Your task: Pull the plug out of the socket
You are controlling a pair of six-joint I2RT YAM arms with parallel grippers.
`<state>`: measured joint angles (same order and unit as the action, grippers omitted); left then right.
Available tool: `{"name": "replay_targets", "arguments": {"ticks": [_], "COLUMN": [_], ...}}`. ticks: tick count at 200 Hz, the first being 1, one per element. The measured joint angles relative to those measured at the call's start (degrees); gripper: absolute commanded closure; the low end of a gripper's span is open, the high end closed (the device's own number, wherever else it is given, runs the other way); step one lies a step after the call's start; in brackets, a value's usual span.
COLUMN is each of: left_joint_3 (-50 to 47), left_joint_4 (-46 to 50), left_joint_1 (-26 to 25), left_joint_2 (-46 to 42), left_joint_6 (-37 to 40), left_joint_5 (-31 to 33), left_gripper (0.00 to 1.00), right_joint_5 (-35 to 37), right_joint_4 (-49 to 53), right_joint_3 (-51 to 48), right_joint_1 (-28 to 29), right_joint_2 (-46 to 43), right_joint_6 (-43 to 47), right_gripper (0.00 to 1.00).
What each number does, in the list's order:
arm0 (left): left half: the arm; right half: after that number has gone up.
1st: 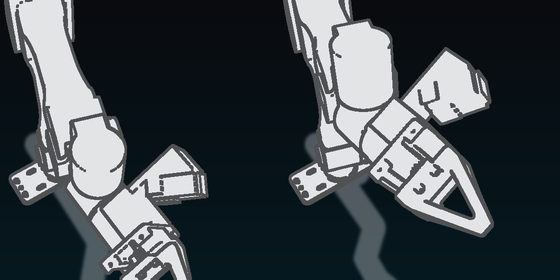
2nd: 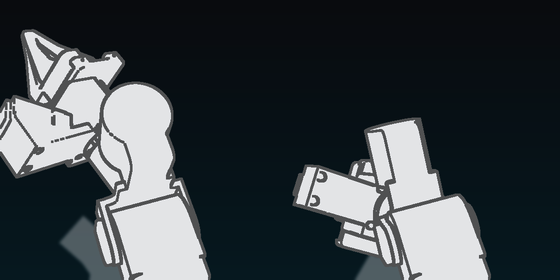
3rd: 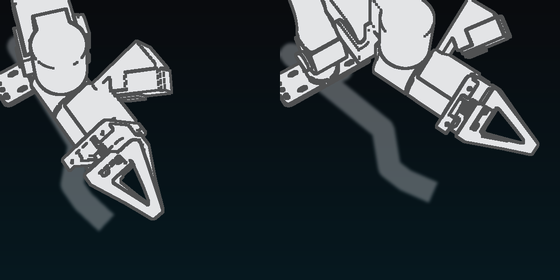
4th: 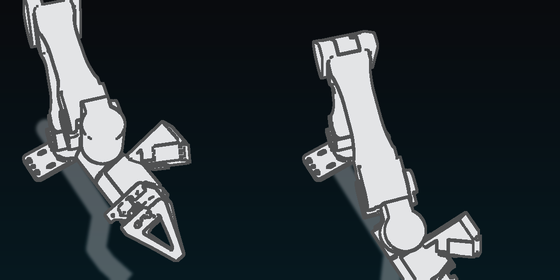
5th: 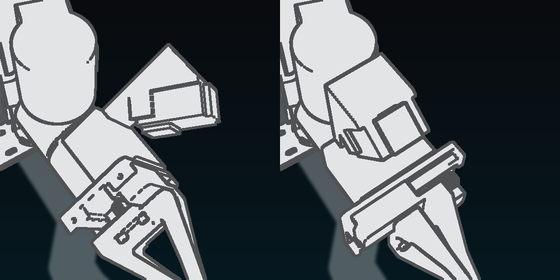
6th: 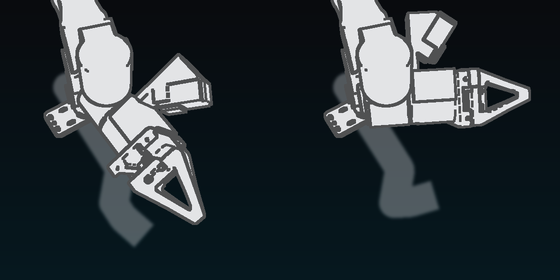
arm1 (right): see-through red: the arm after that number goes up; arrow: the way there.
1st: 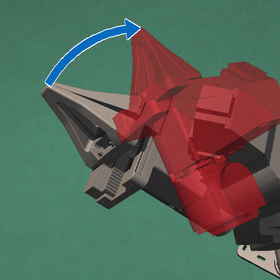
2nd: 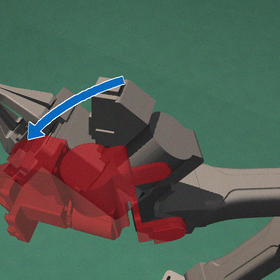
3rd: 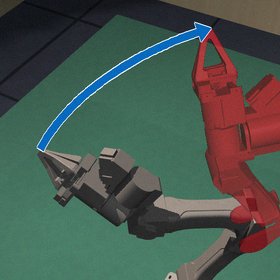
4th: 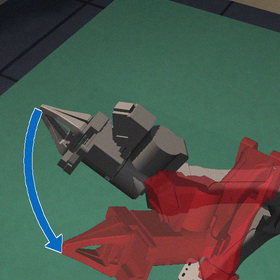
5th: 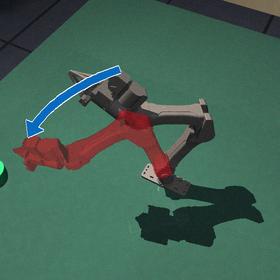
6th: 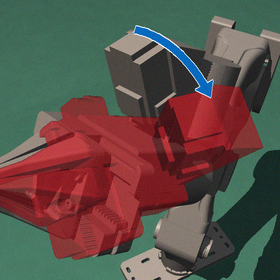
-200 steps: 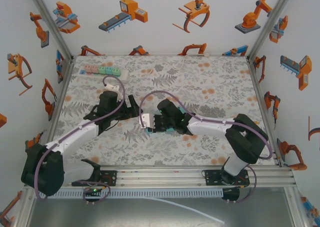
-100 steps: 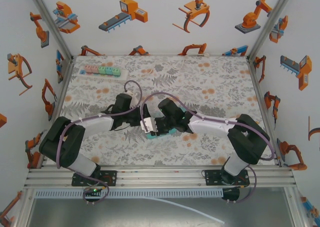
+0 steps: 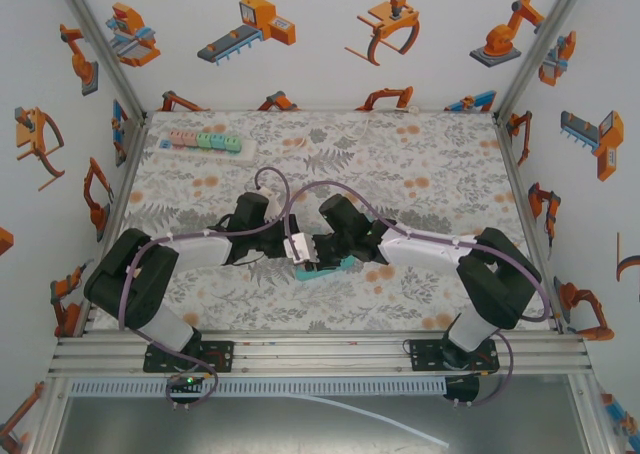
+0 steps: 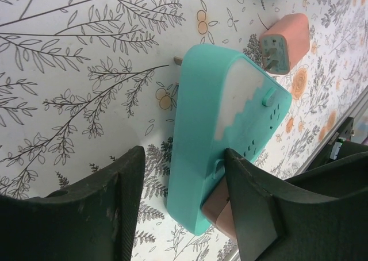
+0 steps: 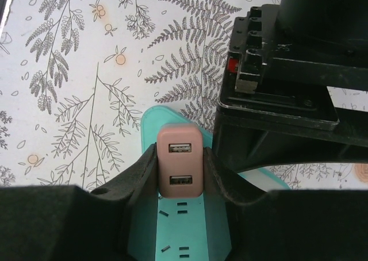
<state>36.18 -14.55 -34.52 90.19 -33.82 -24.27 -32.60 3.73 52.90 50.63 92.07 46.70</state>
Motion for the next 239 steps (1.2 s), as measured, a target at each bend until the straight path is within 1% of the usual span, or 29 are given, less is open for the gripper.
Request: {"name": "replay_targets", "arguments": {"ticks": [51, 70, 89, 124, 173, 239], "left_joint_3": [0.0, 0.0, 0.0, 0.0, 0.2, 1.0], "left_joint_4": [-0.9, -0.8, -0.6, -0.4, 0.6, 2.1], "left_joint_1": [-0.1, -0.5, -0.8, -1.1, -1.3, -1.2], "left_joint_2": [0.5, 0.3, 0.1, -0.1, -0.3, -0.5], "left_joint_6": [0.0, 0.2, 0.6, 1.4, 2.6, 3.5], "left_joint_5": [-0.5, -0.3, -0.3, -0.3, -0.3, 0.2], "left_gripper": [0.49, 0.51, 0.51, 0.52, 0.52, 0.52], "right_joint_5": [0.1, 1.3, 2.3, 2.5, 5.0, 3.1], "right_joint_4": [0.3, 1.0, 1.6, 1.6, 3.3, 3.9], "right_joint_3": [0.0, 0.0, 0.0, 0.0, 0.4, 1.2], "right_joint_1": [0.0, 0.9, 1.5, 1.2, 2.5, 3.0], "right_joint_2": [-0.2, -0.7, -1.0, -1.2, -1.9, -8.2], "right_joint_6": [-1.6, -0.3, -1.3, -5.7, -5.1, -5.7], "right_gripper": [0.81, 0.81, 0.82, 0.89, 0.89, 0.88]}}
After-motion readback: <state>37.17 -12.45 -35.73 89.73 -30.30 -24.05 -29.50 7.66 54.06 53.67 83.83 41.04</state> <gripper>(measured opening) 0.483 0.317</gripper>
